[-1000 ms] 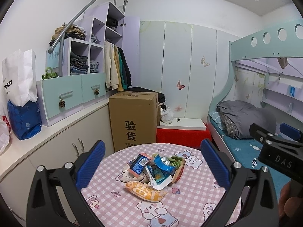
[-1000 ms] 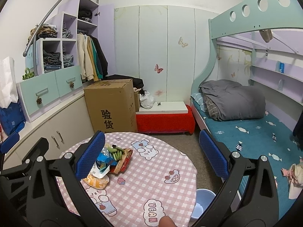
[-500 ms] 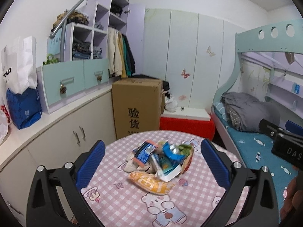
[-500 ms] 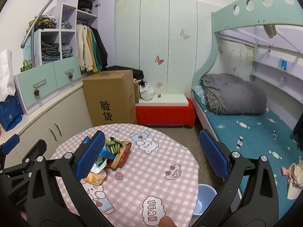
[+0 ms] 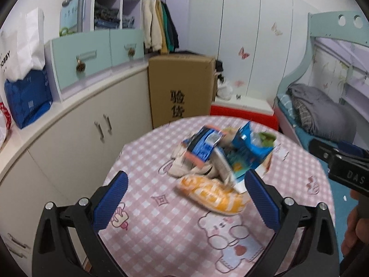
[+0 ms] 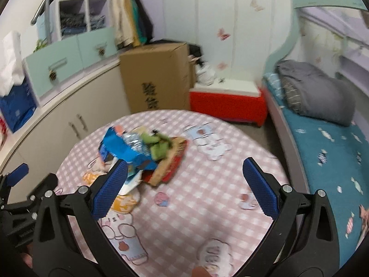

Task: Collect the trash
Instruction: 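Grasp the blue snack wrapper with the right tool while the left tool grasps the yellow-orange bag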

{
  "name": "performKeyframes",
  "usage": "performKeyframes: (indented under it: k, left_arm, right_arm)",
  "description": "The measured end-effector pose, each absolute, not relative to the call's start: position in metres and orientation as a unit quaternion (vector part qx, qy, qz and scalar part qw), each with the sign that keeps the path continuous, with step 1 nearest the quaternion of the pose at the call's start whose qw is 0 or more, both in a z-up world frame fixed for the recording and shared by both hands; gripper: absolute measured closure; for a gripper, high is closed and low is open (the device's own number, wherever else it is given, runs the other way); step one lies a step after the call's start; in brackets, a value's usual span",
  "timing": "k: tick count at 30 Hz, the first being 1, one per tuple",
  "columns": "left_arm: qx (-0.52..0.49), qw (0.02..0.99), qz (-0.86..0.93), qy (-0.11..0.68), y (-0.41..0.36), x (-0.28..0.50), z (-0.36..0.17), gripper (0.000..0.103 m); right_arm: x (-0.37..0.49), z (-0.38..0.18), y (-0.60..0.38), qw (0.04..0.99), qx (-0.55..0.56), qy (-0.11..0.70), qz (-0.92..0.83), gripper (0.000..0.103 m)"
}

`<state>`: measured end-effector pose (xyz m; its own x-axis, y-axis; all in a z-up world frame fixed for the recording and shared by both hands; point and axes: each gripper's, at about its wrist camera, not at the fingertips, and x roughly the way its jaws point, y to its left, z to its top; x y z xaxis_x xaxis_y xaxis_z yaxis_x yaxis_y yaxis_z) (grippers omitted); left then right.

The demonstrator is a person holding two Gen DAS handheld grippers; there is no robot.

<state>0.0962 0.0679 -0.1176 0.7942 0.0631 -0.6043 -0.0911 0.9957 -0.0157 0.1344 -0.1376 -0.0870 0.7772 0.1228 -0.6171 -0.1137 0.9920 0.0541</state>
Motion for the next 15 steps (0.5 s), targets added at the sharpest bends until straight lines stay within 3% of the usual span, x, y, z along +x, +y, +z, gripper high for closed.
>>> performKeyframes:
  k: [6, 8, 9, 10, 11, 13, 15]
  left_arm:
    - [-0.029, 0.938, 0.052, 0.341, 0.084, 0.11, -0.136, 0.004]
    - [-0.029, 0.937, 0.052, 0.345, 0.086, 0.113, -0.138, 0.004]
    - [-0.028, 0.937, 0.051, 0.346, 0.086, 0.116, -0.14, 0.004]
    - [-0.027, 0.936, 0.049, 0.347, 0.086, 0.118, -0.141, 0.004]
    - [-0.026, 0.936, 0.046, 0.349, 0.085, 0.12, -0.143, 0.004]
    - [-0.026, 0.934, 0.043, 0.353, 0.085, 0.123, -0.146, 0.004]
    - [-0.024, 0.932, 0.039, 0.359, 0.083, 0.126, -0.151, 0.004]
  right_arm:
    - [0.17, -0.112, -0.096, 0.93, -0.032, 0.342, 0.127, 0.009]
    - [0.183, -0.12, -0.091, 0.925, -0.037, 0.354, 0.135, 0.02]
    - [0.192, -0.127, -0.089, 0.919, -0.038, 0.366, 0.14, 0.036]
    - [0.197, -0.131, -0.088, 0.916, -0.035, 0.374, 0.143, 0.059]
    - [0.2, -0.133, -0.09, 0.914, -0.029, 0.377, 0.146, 0.069]
    - [0.198, -0.132, -0.097, 0.914, -0.007, 0.373, 0.158, 0.078]
    - [0.192, -0.13, -0.106, 0.913, 0.011, 0.37, 0.17, 0.079]
